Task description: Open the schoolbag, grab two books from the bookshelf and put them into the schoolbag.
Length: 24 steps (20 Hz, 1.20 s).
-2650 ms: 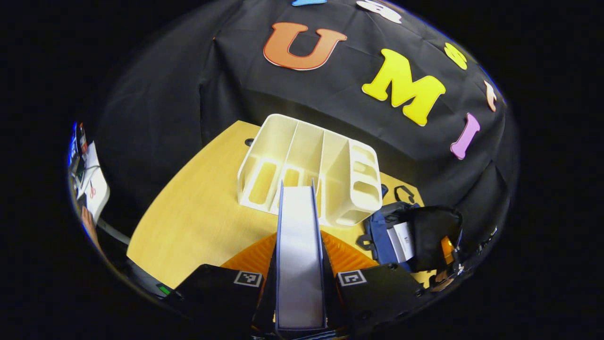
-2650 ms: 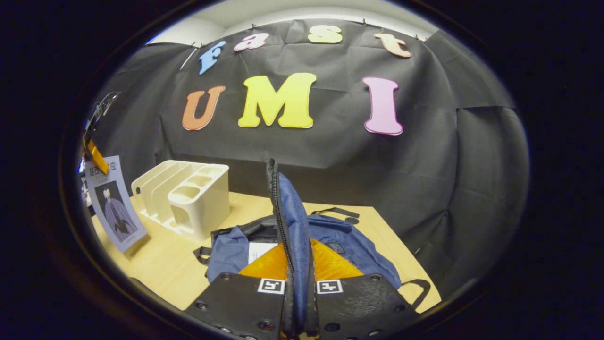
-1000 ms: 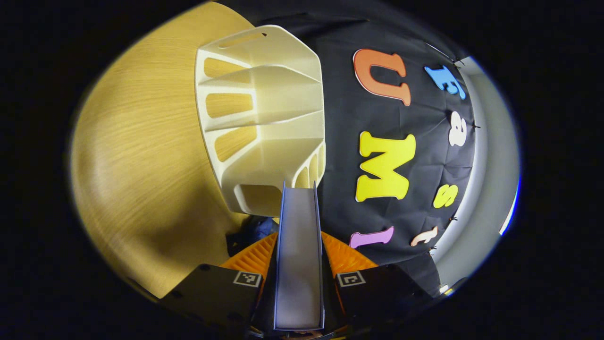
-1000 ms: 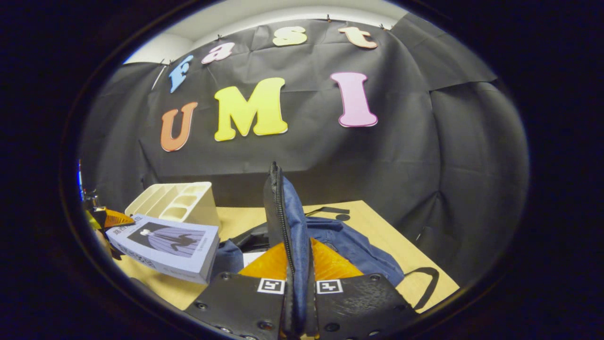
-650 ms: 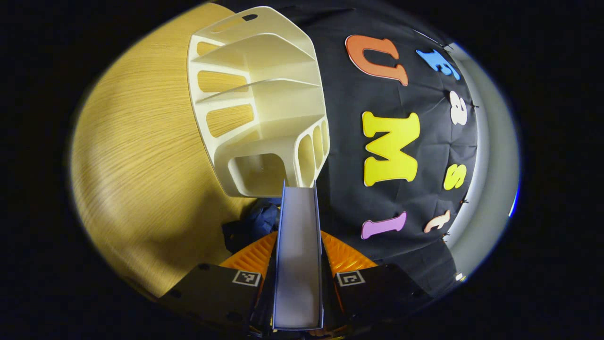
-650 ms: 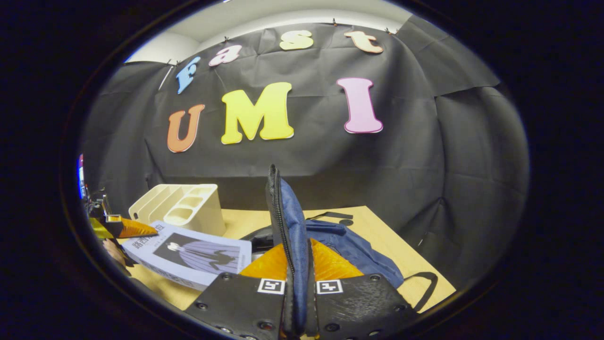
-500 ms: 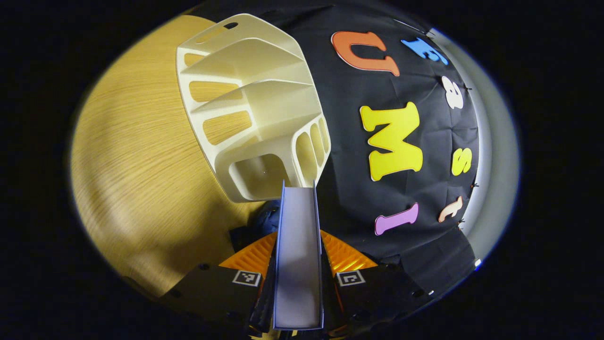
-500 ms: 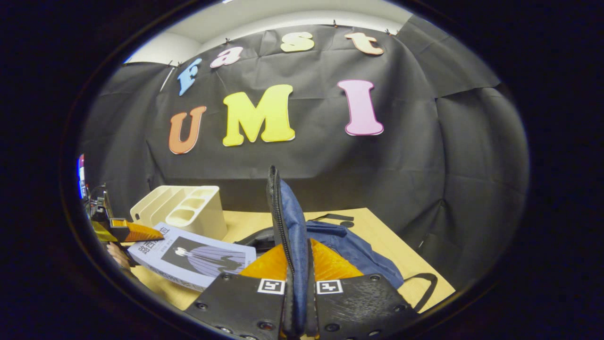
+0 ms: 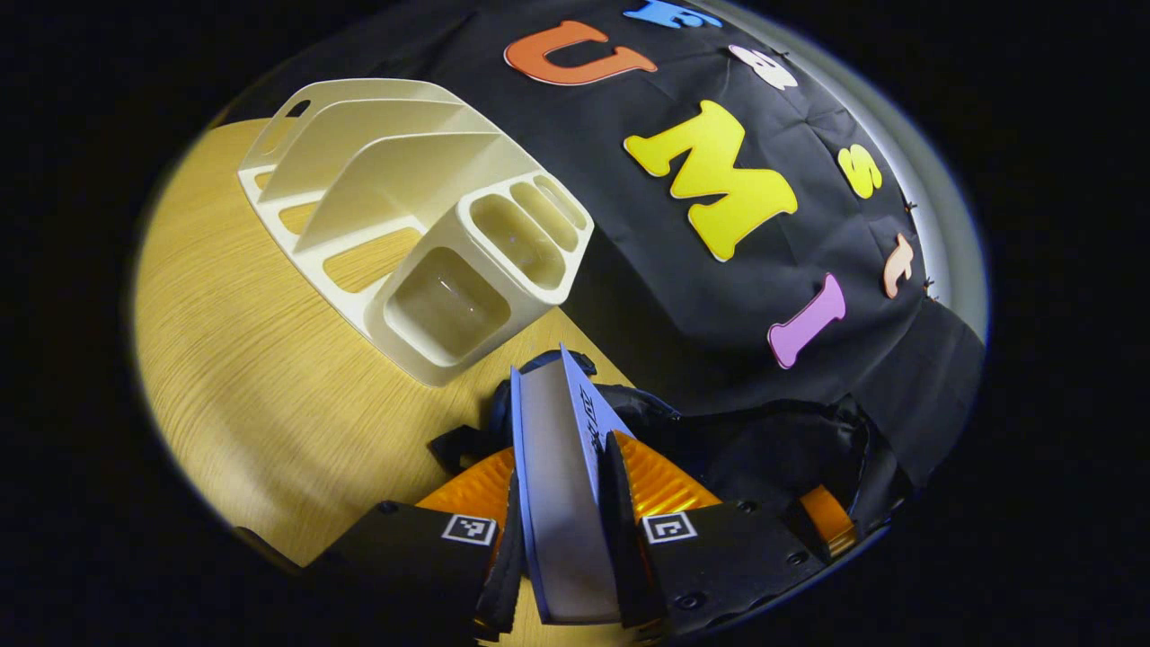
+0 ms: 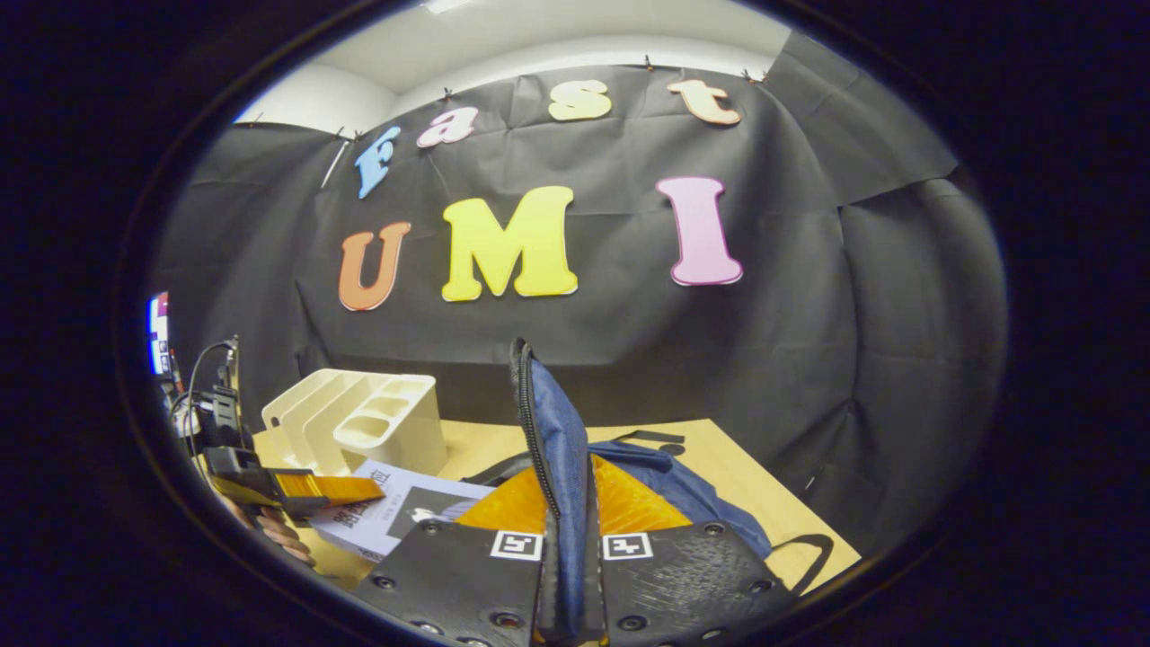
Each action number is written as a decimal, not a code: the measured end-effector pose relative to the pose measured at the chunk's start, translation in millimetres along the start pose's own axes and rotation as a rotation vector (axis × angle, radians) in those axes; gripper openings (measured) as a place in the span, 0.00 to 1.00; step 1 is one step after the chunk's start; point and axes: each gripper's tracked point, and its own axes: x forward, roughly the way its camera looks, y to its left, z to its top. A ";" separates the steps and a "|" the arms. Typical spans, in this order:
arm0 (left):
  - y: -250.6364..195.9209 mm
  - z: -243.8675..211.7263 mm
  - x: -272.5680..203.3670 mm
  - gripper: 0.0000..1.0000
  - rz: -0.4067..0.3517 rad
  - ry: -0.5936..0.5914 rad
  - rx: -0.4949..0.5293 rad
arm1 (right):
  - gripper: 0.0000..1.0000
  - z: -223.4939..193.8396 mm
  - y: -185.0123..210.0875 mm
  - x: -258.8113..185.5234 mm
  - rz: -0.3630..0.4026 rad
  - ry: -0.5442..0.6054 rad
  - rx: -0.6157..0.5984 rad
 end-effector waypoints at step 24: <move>-95.5 -93.7 106.5 0.46 -0.035 0.018 -0.007 | 0.10 10.7 0.9 6.1 0.162 0.037 0.045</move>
